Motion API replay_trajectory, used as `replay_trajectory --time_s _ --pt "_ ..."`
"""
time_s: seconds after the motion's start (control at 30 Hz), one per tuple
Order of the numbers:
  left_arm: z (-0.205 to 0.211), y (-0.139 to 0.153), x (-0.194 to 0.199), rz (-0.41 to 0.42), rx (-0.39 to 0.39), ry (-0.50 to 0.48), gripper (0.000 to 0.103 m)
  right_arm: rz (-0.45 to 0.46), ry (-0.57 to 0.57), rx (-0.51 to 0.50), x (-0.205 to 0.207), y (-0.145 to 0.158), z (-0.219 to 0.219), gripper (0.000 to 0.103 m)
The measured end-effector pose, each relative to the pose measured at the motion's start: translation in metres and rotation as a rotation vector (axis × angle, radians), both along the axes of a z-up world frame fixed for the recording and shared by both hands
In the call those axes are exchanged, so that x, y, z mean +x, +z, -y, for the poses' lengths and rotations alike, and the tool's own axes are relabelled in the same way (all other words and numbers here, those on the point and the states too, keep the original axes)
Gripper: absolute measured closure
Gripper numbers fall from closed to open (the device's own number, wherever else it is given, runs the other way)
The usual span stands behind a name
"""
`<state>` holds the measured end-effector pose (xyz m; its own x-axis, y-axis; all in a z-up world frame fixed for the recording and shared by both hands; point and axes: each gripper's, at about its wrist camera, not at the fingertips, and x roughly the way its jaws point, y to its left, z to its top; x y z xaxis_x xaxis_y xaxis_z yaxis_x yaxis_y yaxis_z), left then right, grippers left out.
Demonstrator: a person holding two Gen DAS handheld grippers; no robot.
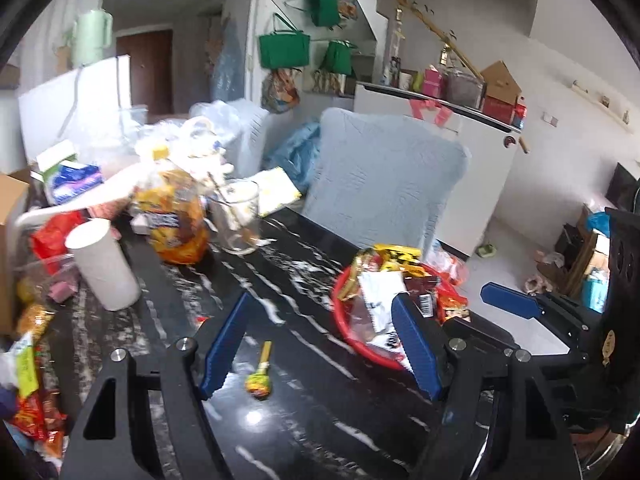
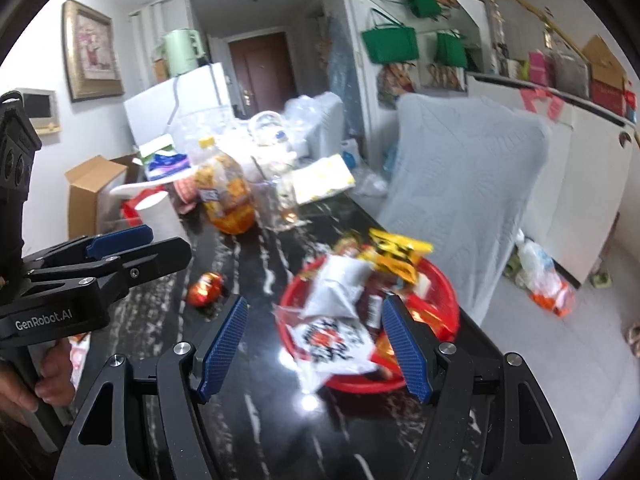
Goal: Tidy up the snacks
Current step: 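Move both tools back over the lollipop and small red snack pack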
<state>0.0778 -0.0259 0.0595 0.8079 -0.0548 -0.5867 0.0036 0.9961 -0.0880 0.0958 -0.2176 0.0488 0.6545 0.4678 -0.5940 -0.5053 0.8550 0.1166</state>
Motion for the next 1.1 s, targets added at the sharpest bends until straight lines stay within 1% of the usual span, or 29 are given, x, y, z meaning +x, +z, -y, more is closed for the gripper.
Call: replay_trajectory --time_s 0.2,0.37,0.5,0.67,0.83,0.97,1.1 --pt "-0.019 0.011 -0.027 0.023 0.031 0.063 0.031 0.026 0.067 0.013 -0.016 0.008 -0.025 0.033" --pt "-0.036 0.010 -0.045 0.017 0.043 0.102 0.031 0.044 0.130 0.013 -0.030 0.012 -0.046 0.033" --pt "-0.050 0.006 -0.055 0.007 0.044 0.131 0.031 0.040 0.170 0.010 -0.037 0.010 -0.064 0.033" --pt "-0.065 -0.002 -0.059 -0.013 0.037 0.150 0.031 0.026 0.203 -0.001 -0.040 0.003 -0.084 0.033" --pt "-0.080 -0.016 -0.059 -0.046 0.029 0.175 0.031 0.012 0.223 -0.021 -0.038 -0.006 -0.101 0.033" --pt "-0.090 -0.029 -0.053 -0.077 0.010 0.188 0.031 -0.019 0.237 -0.035 -0.032 -0.020 -0.114 0.033" --pt "-0.100 -0.044 -0.046 -0.111 -0.008 0.201 0.031 -0.046 0.225 -0.059 -0.022 -0.035 -0.124 0.033"
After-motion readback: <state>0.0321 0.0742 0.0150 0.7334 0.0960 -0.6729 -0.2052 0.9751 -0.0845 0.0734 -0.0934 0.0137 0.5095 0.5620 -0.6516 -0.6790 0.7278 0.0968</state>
